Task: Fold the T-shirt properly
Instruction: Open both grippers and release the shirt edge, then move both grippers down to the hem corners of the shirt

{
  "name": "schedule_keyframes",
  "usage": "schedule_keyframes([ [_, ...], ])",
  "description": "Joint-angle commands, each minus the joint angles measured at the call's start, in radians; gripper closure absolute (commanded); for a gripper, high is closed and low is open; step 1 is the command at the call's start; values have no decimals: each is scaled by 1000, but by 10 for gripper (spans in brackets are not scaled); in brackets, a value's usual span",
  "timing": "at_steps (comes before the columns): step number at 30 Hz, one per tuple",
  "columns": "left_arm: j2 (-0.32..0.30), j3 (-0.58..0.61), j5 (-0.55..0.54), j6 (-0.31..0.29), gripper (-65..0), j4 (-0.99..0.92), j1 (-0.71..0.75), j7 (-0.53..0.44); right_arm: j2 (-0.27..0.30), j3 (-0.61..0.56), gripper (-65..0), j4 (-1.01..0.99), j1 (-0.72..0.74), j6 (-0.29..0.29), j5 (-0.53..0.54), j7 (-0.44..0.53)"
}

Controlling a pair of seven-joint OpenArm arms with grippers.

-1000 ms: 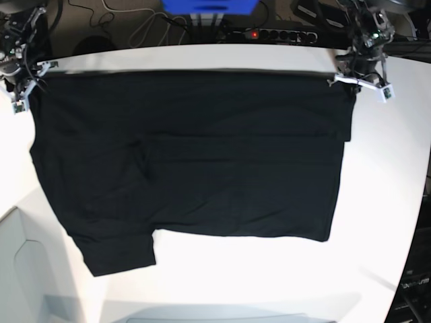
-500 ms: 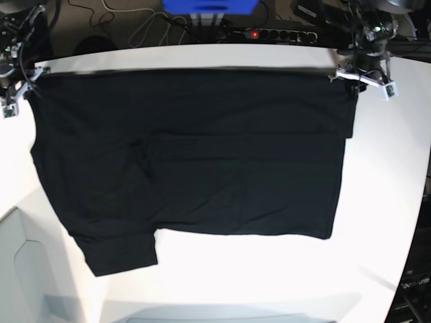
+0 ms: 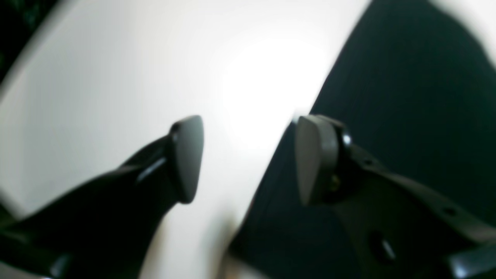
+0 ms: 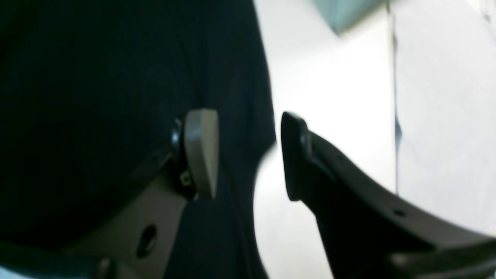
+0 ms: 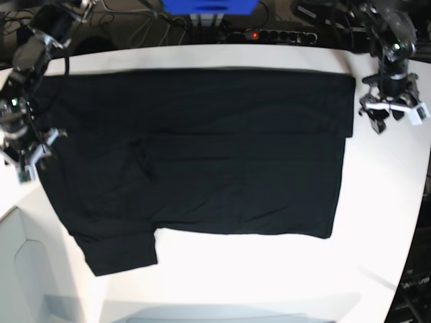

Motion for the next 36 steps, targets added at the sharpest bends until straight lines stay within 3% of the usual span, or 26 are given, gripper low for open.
schedule_keyframes([
  [1, -7, -5, -4, 0, -382, 19, -36, -20, 19, -7, -272, -17, 56, 0, 7, 22],
  [6, -36, 55, -1, 0, -384, -50, -243, 31, 20, -53, -301, -299, 312, 0, 7, 34],
  [9, -69, 138, -1, 2, -384, -143, -372, 70, 45, -94, -331, -497, 446, -53, 7, 75],
  [17, -147, 313, -1, 3, -384, -596, -687, 58, 80, -125, -340, -974, 627, -223, 7, 414],
  [21, -181, 402, -1, 3, -384, -802, -779, -69, 117, -125, -340, -1151, 638, -231, 7, 609],
  [25, -198, 522, -1, 3, -384, -979, -849, -239, 134, -151, -340, -1232, 639, -232, 7, 729],
  [27, -211, 575, -1, 3, -384, -1072, -874, -310, 137, -180, -340, -1270, 639, -251, 7, 757],
  [31, -216, 694, -2, 3, -384, -1265, -937, -437, 138, -252, -341, -1335, 638, -357, 7, 818],
  [36, -211, 795, -2, 2, -385, -1417, -990, -543, 141, -300, -341, -1341, 632, -364, 7, 839],
])
